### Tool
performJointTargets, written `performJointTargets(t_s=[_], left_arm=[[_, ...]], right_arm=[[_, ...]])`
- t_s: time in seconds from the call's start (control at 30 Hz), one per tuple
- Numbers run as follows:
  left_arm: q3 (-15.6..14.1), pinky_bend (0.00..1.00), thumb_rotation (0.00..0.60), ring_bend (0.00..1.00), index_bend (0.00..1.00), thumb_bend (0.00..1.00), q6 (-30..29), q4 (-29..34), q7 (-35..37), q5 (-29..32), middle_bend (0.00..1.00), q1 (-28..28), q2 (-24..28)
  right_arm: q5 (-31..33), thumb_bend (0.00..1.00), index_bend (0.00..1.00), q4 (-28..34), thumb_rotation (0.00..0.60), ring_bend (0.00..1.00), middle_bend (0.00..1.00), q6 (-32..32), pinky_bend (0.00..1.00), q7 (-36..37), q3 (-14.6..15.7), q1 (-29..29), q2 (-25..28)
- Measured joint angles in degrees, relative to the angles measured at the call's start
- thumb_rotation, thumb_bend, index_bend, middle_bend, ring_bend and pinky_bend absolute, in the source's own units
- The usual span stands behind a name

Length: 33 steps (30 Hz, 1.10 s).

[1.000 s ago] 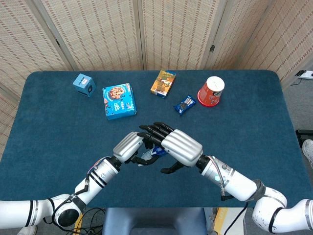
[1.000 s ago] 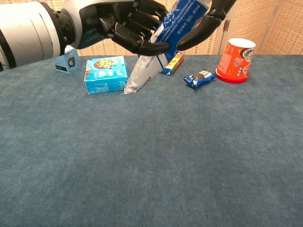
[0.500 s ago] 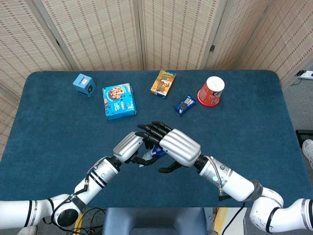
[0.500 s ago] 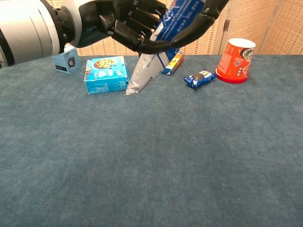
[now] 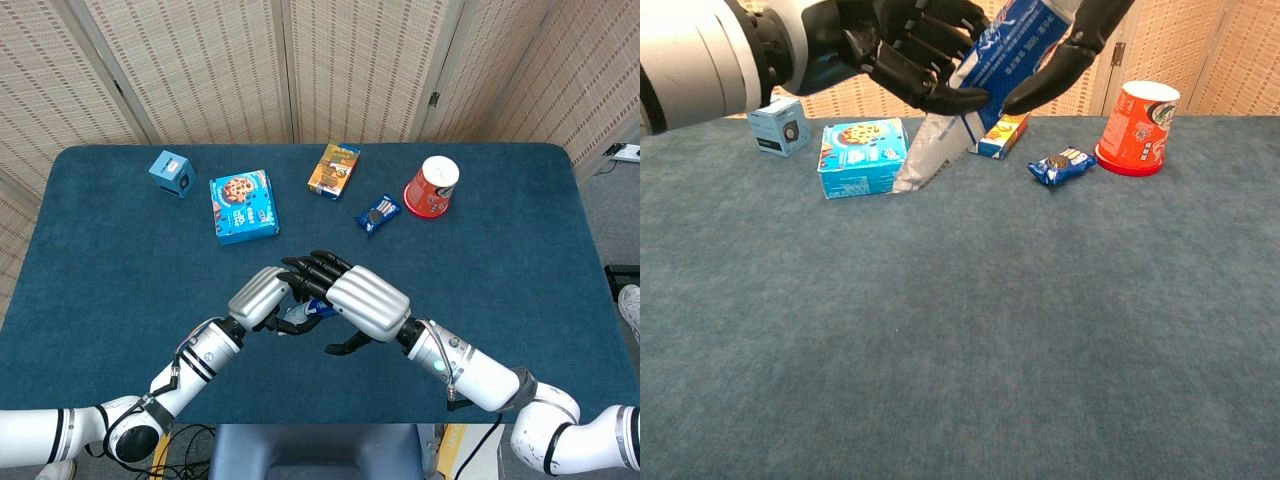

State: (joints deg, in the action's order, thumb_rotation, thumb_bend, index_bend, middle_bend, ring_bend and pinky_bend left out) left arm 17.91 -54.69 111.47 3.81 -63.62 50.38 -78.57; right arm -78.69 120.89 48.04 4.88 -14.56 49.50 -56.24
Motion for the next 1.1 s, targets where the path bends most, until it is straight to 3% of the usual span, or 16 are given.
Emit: performJointTargets(t_s=[0.73,1.1], left_arm=[[-1.27,0.55,0.600,0.56,0.76,0.42,0.70,-1.33,-1.12,0.47,0.75,-0.23,0.85],[-4.70,0.55,0.600,0.56,0.75,0.42,-1.15,-6.43,-10.59,-1.33,0.75,-0.33,0.13]], right_arm=[[-0.27,0.00,0.00,0.92,0.600,0.00,0.00,2.84,0.00,-1.87,-0.26,-1.29,1.31],[-2.71,0.00,0.00,2.35,0.600,0.00,0.00,6.32,0.00,0.26,-0.24,-5.19,6.90]])
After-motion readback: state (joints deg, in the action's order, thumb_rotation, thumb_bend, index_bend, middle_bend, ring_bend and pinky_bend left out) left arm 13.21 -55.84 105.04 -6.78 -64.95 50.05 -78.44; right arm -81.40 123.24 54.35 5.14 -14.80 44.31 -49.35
